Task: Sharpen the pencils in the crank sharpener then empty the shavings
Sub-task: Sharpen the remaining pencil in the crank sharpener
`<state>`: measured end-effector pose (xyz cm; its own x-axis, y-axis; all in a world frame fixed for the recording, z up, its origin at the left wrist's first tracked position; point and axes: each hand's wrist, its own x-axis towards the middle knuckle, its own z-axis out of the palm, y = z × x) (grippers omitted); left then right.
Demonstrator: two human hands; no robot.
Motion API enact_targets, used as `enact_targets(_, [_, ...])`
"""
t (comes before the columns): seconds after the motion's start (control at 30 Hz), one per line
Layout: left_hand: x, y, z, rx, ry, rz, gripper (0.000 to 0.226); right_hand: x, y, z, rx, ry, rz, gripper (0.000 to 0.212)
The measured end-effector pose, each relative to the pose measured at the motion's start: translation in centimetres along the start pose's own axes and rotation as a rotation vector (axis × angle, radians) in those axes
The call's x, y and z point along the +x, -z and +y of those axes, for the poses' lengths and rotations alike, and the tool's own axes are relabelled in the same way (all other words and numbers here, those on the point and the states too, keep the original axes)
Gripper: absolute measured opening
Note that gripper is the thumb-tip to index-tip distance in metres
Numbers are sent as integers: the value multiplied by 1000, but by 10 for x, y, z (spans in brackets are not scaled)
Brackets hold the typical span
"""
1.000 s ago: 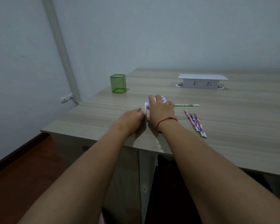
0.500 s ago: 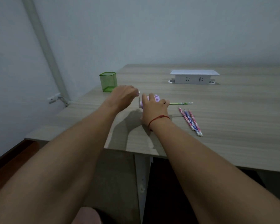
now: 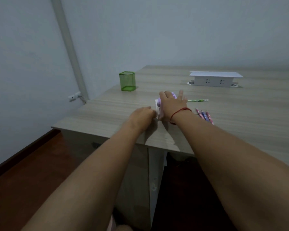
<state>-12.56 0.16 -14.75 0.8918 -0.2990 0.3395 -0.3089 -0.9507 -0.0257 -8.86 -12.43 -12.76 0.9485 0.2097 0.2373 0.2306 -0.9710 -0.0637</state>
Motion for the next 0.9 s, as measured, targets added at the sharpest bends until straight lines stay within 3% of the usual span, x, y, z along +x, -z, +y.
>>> enact_targets(0.17, [16, -9, -8, 7, 14, -112, 28, -1, 3, -6, -3, 27, 18, 81])
enact_targets(0.33, [43, -3, -16, 104, -18, -123, 25, 10, -4, 6, 44, 31, 9, 84])
enact_targets(0.57, [72, 13, -22, 318, -126, -31, 23, 11, -8, 11, 6, 3, 52, 71])
enact_targets(0.77, [67, 10, -28, 278, -117, 54, 28, 6, 1, 10, -47, 32, 18, 74])
enact_targets(0.9, [70, 18, -31, 213, -153, 154, 24, 6, -1, 7, -84, 24, 45, 65])
